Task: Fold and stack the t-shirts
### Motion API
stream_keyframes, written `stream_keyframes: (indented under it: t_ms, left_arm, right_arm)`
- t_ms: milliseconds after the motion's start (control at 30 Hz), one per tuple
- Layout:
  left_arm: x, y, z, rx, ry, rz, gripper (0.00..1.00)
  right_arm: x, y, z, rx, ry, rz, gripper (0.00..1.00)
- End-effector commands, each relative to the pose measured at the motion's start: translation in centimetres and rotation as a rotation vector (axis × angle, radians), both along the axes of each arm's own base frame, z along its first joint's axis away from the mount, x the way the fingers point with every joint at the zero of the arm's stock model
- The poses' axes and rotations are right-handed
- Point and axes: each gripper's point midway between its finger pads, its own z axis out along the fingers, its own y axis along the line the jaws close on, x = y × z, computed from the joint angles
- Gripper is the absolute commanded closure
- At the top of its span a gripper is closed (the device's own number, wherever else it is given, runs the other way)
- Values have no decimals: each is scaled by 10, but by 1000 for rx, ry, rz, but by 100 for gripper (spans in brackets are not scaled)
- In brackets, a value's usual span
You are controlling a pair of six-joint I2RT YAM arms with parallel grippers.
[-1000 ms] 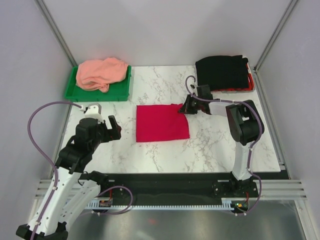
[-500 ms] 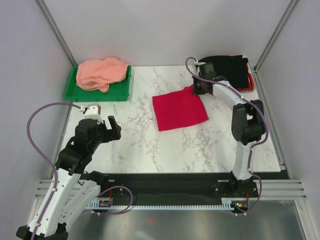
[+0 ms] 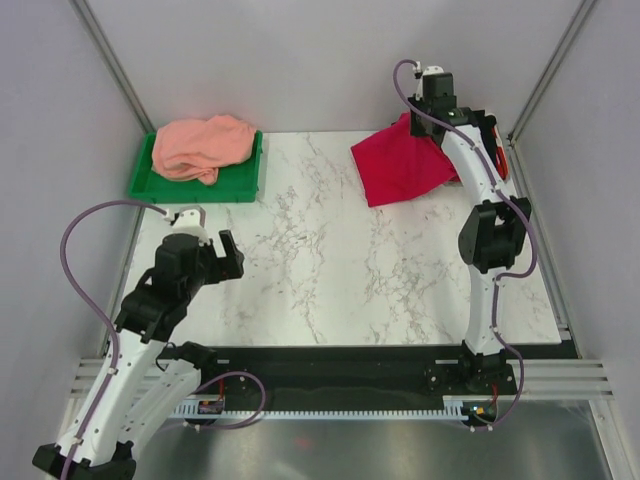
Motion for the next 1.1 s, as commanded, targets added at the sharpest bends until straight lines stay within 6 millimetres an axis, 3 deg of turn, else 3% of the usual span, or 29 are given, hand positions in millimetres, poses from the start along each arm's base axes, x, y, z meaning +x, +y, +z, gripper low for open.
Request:
stream_keyframes:
  t_ms: [0, 167, 367, 700, 733, 1000, 1067]
  left_arm:
    - [7, 0, 3, -9, -26, 19, 0]
    - [7, 0, 2, -11, -21, 17, 0]
    - [8, -1, 0, -9, -13, 12, 0]
    - [10, -3, -5, -4, 8, 5, 0]
    - [10, -3, -6, -3, 11, 5, 0]
    - [10, -3, -8, 1, 19, 10, 0]
    - [11, -3, -12, 6, 35, 11, 0]
  right_arm:
    - [2, -28, 43, -14, -74, -58, 100]
    - [3, -48, 79, -6, -148, -112, 100]
    - [15, -69, 105, 37, -221, -123, 100]
    - [22, -97, 107, 35, -243, -158, 100]
    - [23, -114, 108, 37, -250, -181, 100]
    - [41, -155, 92, 28, -273, -228, 100]
    - [48, -164, 80, 1, -273, -246, 100]
